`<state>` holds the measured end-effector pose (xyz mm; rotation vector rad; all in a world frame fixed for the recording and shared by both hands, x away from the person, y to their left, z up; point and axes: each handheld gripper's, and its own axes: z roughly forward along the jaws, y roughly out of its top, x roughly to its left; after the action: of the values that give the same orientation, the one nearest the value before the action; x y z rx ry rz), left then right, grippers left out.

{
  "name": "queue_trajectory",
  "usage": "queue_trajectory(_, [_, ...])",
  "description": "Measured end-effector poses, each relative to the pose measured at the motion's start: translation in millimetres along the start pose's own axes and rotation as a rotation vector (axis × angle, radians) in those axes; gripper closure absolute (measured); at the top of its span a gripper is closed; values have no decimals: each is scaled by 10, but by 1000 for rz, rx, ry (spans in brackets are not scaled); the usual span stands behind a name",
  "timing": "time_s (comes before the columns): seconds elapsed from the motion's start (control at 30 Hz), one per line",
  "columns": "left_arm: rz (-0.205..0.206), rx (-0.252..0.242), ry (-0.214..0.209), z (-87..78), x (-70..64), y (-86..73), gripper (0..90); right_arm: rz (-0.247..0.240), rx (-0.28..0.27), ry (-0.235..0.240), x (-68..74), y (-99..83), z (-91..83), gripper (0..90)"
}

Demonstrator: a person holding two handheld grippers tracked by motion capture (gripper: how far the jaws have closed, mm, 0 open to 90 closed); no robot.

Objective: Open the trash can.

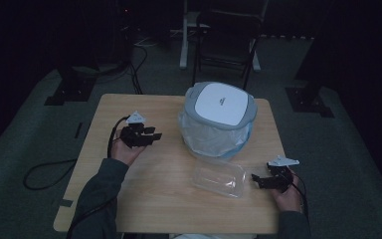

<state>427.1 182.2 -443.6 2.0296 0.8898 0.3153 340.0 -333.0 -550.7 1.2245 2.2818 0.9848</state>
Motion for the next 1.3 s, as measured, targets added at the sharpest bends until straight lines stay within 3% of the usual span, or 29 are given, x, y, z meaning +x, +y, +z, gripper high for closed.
queue_trajectory(0.17, [15,-6,-16,-8,-17,109,639,0,0,0,0,0,0,123])
queue_trajectory(0.3, [23,-11,-18,-19,-22,181,644,0,0,0,0,0,0,123])
queue_trajectory(0.9, [20,-60,-19,-75,-12,360,579,0,0,0,0,0,0,123])
queue_trajectory(1.23, [33,-93,-26,-132,-34,481,578,0,0,0,0,0,0,123])
queue_trajectory(1.3, [52,-98,-26,-142,-45,502,593,0,0,0,0,0,0,123])
